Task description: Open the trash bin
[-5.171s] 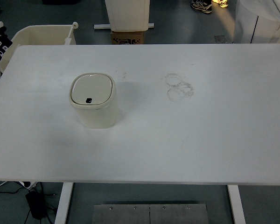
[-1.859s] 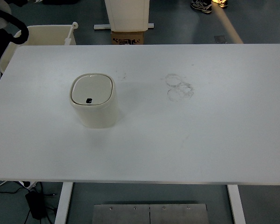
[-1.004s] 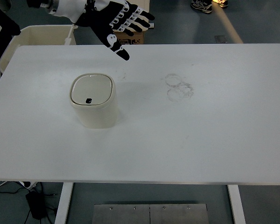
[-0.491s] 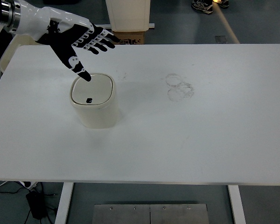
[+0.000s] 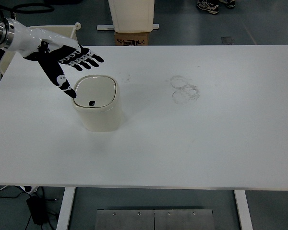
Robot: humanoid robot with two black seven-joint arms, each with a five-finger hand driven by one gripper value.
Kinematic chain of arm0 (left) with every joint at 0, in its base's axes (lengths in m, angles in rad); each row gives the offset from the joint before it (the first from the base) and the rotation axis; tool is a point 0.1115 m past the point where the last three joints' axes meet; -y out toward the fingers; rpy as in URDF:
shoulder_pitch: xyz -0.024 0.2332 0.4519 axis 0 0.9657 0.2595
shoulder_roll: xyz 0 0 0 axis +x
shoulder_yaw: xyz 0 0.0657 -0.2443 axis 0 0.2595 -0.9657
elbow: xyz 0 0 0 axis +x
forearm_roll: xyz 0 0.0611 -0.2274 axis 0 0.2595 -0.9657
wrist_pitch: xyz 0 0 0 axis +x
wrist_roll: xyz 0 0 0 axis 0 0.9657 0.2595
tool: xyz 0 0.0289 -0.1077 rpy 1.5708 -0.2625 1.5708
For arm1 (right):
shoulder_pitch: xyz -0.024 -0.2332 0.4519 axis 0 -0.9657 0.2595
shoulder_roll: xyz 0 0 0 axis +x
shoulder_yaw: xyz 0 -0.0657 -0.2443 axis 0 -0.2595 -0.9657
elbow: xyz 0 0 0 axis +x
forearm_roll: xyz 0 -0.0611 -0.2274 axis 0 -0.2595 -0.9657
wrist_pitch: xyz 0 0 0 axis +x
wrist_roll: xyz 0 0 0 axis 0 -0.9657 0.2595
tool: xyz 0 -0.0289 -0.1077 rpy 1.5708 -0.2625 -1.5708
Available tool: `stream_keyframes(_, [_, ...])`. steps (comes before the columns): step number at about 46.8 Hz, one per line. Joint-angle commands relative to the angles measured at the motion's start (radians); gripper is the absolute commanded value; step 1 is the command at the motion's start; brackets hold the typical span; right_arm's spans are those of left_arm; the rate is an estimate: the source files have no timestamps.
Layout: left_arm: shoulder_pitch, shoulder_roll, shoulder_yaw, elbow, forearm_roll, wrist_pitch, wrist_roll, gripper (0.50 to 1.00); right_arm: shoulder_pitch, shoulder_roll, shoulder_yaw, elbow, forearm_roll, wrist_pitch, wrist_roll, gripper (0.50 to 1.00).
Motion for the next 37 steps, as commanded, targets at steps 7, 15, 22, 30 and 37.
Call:
stream_keyframes(7, [0.009,0.000,0.058,-0.018,0.010,0.000,0.013,1.000,0.000,0.000,0.000,0.000,0.000,0.000,0.000,0.991])
stream_keyframes(15, [0.014,-0.003,0.066,-0.023,0.013,0.000,0.013,1.000,0.000,0.000,0.000,0.000,0.000,0.000,0.000,0.991])
stream_keyframes(22, [0.025,-0.008,0.064,-0.023,0.013,0.000,0.013,1.000,0.000,0.000,0.000,0.000,0.000,0.000,0.000,0.993])
stream_keyframes(30, [0.049,-0.029,0.064,-0.020,0.016,0.000,0.013,1.000,0.000,0.000,0.000,0.000,0.000,0.000,0.000,0.991])
stream_keyframes(37, [0.055,-0.051,0.064,-0.017,0.018,0.000,0.013,1.000,0.000,0.000,0.000,0.000,0.000,0.000,0.000,0.991])
